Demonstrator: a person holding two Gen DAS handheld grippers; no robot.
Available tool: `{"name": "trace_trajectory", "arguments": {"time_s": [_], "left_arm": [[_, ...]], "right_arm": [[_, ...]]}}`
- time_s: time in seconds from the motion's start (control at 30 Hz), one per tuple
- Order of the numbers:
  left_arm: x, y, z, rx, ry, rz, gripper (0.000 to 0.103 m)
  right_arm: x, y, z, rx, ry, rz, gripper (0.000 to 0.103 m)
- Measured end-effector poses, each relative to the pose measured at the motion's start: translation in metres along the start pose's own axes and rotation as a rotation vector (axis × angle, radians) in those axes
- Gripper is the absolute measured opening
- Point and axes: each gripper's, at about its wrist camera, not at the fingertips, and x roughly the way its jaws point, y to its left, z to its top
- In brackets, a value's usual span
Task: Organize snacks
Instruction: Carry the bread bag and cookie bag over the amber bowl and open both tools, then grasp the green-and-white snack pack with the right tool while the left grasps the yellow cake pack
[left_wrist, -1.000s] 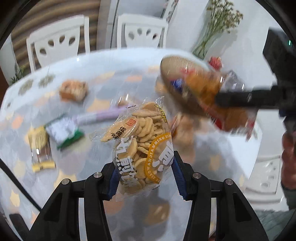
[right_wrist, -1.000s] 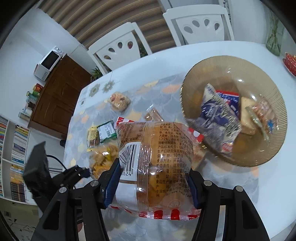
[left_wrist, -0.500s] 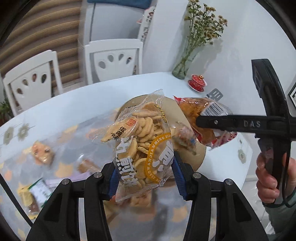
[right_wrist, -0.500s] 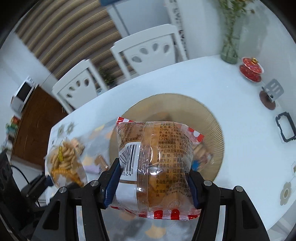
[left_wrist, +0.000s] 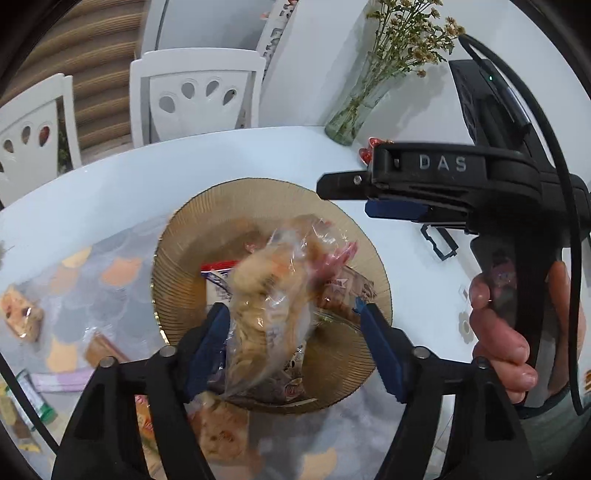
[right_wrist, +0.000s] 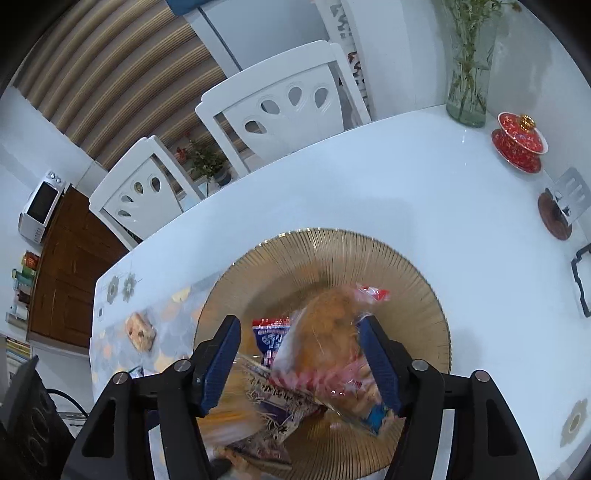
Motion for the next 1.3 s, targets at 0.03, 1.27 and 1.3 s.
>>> {"name": "trace_trajectory", "arguments": {"time_s": [0.03,1.27,1.3], "left_arm": [[0.001,0.0,0.0,0.0,0.001,0.001,0.072],[-0.183,0.164,-0.1,-0.358,-0.197,0.362,0.072],[-0.187,0.169,-0.105,-0.369,-0.198,0.374,0.072]], "right_arm": [[0.0,-0.001,0.001,0.0,-0.002,0.0,0.066],[-0.01,0.092,-0.095,-0.2,0.117,0.054,0.066],[-0.009,0.1,-0.099,-0.214,0.122,0.054,0.066]]}}
